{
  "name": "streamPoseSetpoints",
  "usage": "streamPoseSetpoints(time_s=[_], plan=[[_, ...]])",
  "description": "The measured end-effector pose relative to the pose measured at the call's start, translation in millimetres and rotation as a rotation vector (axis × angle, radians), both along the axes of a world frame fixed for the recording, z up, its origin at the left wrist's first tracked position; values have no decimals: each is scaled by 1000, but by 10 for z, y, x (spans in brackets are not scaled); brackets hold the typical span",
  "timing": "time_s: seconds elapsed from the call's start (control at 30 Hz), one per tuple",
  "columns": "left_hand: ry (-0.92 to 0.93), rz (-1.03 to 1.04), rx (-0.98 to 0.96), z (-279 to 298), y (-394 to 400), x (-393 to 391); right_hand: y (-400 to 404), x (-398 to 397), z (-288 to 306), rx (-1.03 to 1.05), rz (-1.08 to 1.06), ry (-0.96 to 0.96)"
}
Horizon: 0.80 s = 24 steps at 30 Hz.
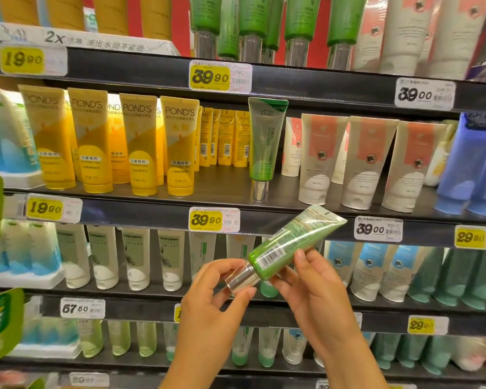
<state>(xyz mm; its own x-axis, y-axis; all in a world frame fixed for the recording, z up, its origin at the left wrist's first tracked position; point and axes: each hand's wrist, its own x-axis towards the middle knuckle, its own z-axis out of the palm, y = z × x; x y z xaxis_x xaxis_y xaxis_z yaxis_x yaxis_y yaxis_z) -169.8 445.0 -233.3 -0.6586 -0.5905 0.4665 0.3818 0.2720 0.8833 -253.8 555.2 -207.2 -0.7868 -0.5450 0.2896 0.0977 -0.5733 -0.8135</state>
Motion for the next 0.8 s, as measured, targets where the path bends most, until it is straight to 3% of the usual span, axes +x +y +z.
streamPoseSetpoints(time_s=[0.2,0.53,0.67,0.8], plan=[[17,-98,227,19,-50,-13,-89,43,108,34,-51,89],[161,-431,841,126,-174,32,-336,44,339,138,10,279],[128,-430,794,171,-203,40,-456,27,414,166,-11,292],[34,-330,576,285,-280,13,-555,-18,500,157,-37,302]])
